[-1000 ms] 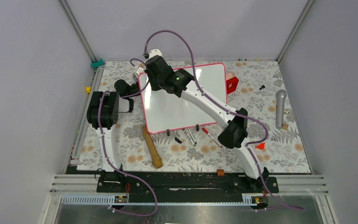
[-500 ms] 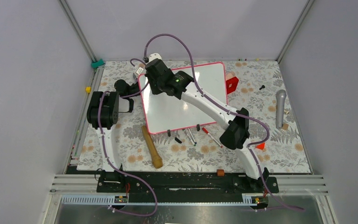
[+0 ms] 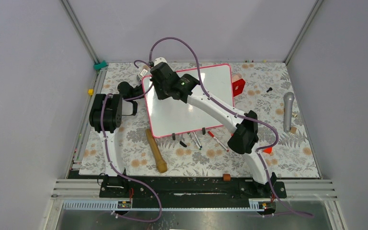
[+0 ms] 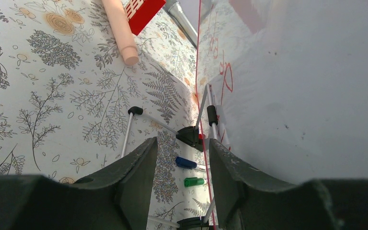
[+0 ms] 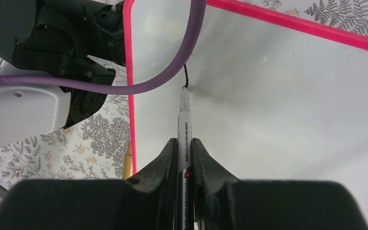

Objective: Write a sentence on the whiteboard

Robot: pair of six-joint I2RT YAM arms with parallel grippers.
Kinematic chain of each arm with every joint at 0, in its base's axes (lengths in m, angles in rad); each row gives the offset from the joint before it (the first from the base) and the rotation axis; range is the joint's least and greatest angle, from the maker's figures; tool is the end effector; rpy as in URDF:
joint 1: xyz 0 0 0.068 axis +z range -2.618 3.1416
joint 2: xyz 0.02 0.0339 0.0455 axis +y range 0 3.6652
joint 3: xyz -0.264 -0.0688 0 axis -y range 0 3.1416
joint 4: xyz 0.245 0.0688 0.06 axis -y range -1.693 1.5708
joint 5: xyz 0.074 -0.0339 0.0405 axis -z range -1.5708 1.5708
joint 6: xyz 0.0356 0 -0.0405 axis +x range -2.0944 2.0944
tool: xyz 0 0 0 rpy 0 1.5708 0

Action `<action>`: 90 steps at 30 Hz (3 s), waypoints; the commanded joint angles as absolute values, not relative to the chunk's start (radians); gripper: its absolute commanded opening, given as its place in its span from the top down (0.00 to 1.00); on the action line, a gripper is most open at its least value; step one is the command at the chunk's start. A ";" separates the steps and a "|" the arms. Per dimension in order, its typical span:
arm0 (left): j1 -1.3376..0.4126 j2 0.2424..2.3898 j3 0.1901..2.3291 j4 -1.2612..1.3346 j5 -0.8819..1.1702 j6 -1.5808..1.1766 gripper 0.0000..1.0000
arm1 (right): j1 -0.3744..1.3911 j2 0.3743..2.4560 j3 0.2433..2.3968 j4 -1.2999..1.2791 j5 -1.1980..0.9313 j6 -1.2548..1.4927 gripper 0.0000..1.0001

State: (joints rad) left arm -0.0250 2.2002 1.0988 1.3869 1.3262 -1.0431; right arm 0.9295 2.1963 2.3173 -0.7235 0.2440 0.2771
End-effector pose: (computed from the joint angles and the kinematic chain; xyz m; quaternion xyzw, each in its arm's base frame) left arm 0.4180 -0.0450 0.1588 0.2001 0.6526 -0.6387 0.3552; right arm 0.3060 0.3955 0.3551 -0.2279 0.8503 0.1734 0.4415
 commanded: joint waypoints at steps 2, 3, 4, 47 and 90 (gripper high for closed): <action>-0.031 2.164 1.107 1.462 1.354 -1.031 0.55 | 0.930 2.138 2.366 -0.735 0.254 0.272 1.00; -0.030 2.164 1.107 1.463 1.353 -1.031 0.55 | 0.930 2.138 2.371 -0.735 0.257 0.270 1.00; -0.029 2.165 1.107 1.462 1.353 -1.031 0.55 | 0.930 2.138 2.377 -0.736 0.260 0.265 1.00; -0.031 2.166 1.107 1.463 1.354 -1.029 0.55 | 0.930 2.250 2.484 -0.747 0.299 0.232 1.00; -0.031 2.168 1.109 1.464 1.352 -1.032 0.55 | 0.927 2.196 2.474 -0.723 0.408 0.156 1.00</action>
State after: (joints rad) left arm -0.0257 2.2002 1.0988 1.3872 1.3293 -1.0439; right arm 0.9329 2.2353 2.4420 -0.7502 0.3779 0.1719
